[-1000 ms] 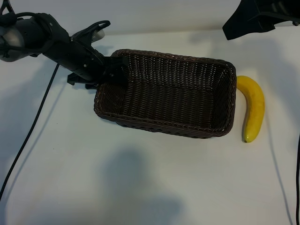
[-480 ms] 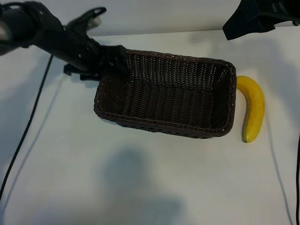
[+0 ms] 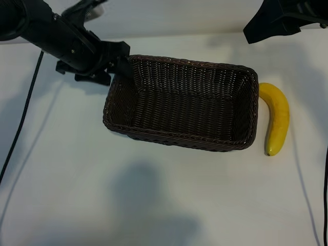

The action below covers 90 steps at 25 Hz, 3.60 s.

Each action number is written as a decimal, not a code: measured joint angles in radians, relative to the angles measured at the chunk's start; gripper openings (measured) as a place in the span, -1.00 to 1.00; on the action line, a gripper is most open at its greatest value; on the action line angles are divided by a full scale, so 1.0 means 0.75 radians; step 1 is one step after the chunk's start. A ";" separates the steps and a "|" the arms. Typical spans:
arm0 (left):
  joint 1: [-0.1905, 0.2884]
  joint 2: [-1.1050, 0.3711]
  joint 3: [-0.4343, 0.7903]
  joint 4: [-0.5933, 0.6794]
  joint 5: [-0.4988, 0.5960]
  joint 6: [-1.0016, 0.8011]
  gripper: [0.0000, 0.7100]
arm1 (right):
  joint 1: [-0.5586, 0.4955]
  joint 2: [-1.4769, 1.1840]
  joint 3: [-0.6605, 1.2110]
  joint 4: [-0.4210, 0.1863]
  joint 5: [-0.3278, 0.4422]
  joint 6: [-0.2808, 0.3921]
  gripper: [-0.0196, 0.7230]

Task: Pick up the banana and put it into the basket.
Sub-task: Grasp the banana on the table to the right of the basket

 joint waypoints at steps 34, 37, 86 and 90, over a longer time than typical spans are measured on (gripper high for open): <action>0.203 -0.707 0.362 -0.066 0.050 0.347 0.73 | 0.000 0.000 0.000 -0.014 -0.003 0.000 0.68; 0.203 -0.707 0.362 -0.045 0.044 0.336 0.73 | 0.000 0.018 0.000 -0.105 -0.002 -0.018 0.68; 0.203 -0.707 0.362 -0.032 0.044 0.319 0.72 | 0.000 0.621 0.000 -0.641 -0.025 0.365 0.68; 0.203 -0.707 0.362 -0.032 0.044 0.319 0.72 | 0.000 0.634 0.000 -0.641 -0.034 0.355 0.68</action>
